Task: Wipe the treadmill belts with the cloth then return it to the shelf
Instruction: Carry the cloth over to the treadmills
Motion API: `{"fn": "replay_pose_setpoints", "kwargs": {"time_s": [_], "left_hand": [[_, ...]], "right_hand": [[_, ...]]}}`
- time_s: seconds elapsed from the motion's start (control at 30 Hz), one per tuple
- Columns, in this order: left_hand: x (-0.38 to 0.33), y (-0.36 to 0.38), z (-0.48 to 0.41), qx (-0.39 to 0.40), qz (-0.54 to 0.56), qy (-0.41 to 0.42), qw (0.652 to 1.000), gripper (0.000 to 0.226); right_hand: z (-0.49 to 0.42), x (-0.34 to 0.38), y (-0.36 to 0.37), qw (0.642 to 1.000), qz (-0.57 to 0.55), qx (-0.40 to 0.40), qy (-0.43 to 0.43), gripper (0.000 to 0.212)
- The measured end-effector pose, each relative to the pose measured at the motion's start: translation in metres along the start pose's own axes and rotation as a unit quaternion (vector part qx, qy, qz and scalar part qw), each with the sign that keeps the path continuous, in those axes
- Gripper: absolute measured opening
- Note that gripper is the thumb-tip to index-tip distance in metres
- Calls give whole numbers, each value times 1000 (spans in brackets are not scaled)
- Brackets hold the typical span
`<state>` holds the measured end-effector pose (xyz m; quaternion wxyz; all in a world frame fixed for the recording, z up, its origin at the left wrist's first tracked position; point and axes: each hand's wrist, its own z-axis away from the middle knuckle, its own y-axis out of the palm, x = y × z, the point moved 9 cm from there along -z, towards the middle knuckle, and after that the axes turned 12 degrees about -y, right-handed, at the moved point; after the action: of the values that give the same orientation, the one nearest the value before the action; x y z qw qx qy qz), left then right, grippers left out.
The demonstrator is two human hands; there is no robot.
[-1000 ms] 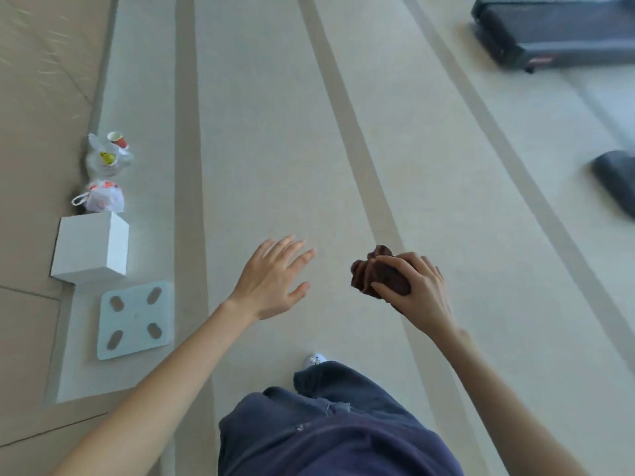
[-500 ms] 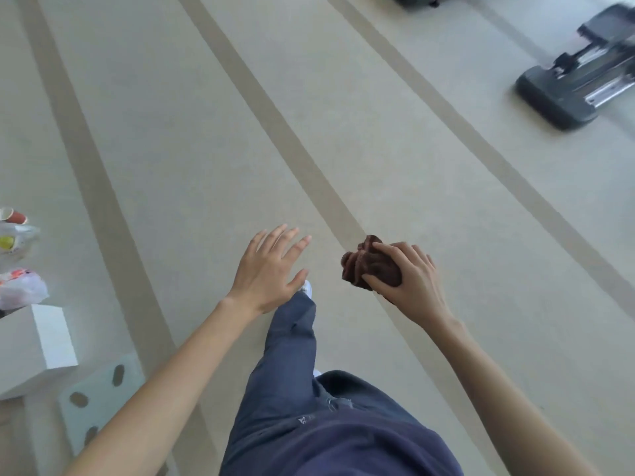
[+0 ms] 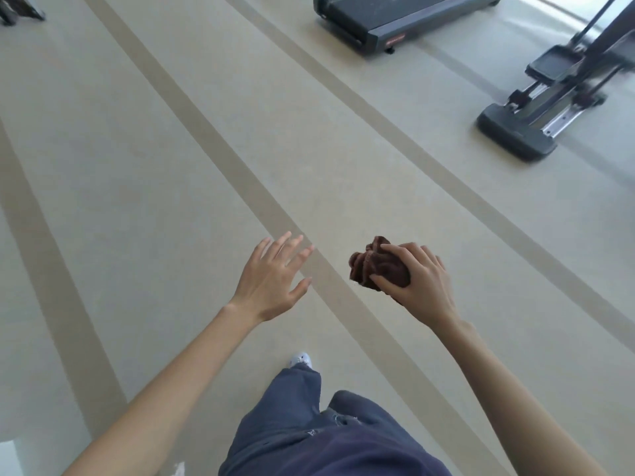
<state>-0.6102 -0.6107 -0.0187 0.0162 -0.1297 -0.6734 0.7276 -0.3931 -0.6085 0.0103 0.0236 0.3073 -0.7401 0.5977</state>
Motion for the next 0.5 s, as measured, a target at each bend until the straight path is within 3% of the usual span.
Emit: {"fn": "replay_pose_setpoints", "kwargs": {"time_s": [0.2,0.5], "left_hand": [[18,-15,-84,-6,-7,15,1000,60],[29,10,-208,16,-17,10,1000,59]], "right_hand": [[-78,-31,1,999,4,-28,20,47],[-170,-117,38,999,-19,7,33,47]]}}
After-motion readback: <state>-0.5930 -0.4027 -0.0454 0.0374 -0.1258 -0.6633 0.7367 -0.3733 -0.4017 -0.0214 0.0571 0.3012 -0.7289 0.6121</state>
